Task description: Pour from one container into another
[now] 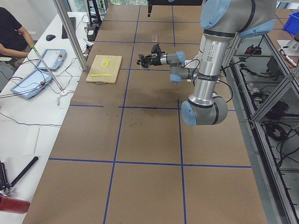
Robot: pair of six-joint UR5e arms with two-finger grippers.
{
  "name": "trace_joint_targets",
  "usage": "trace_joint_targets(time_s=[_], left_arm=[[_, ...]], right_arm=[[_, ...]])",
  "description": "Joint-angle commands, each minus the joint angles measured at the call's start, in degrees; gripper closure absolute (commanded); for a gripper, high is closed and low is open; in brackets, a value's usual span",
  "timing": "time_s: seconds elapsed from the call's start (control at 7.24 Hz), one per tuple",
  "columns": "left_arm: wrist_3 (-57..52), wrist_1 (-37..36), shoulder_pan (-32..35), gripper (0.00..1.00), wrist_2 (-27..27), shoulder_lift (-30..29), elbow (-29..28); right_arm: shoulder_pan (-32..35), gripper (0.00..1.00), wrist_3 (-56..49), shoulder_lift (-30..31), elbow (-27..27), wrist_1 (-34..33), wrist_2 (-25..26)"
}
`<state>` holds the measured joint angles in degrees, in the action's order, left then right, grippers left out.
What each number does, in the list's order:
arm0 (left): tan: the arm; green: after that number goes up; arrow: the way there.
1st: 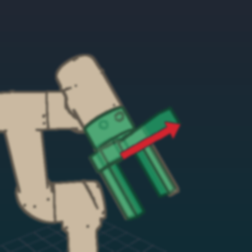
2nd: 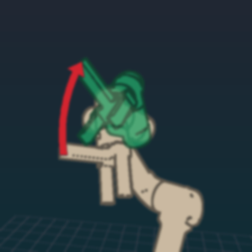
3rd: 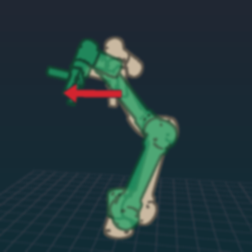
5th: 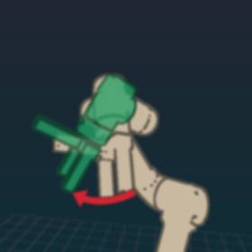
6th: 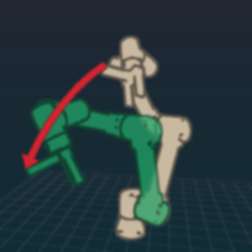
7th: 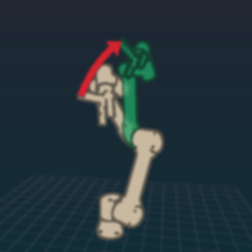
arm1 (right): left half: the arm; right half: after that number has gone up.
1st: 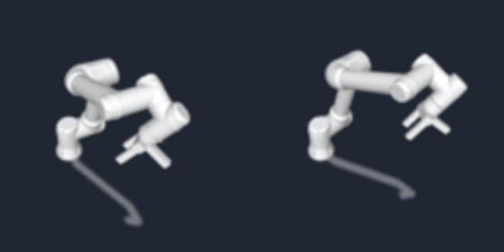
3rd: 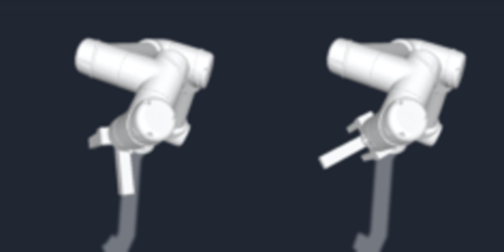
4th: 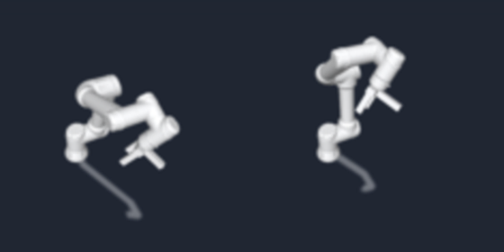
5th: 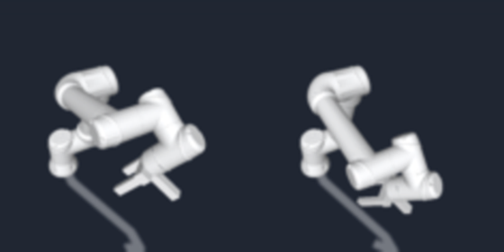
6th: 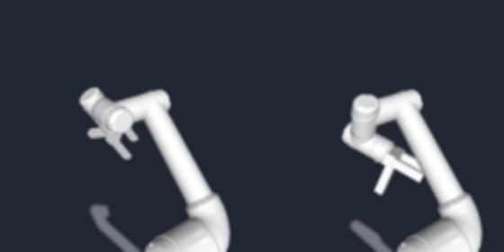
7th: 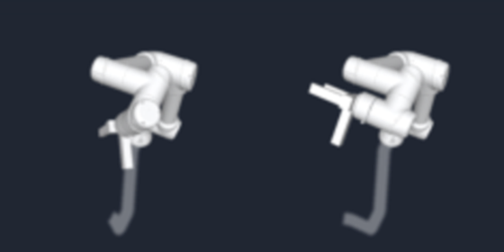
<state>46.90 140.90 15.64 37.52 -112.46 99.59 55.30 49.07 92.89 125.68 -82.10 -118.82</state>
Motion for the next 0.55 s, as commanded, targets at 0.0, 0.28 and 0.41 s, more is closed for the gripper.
trace_joint_targets(time_s=[0.0, 0.28, 0.41], left_arm=[[-2.42, 0.07, 1.32, 1.00, 3.17, -1.97, -2.02], [-2.51, 0.07, 1.67, 1.00, 4.58, -2.06, -2.47], [-2.51, 0.07, 1.76, 1.00, 4.67, -2.06, -2.47]], right_arm=[[-12.46, 0.00, 10.03, -0.25, 4.04, 0.18, 11.83], [-22.64, 0.00, 14.11, 0.80, 5.63, 0.36, 28.83], [-25.12, 0.00, 14.74, 3.42, 5.72, 3.84, 33.00]])
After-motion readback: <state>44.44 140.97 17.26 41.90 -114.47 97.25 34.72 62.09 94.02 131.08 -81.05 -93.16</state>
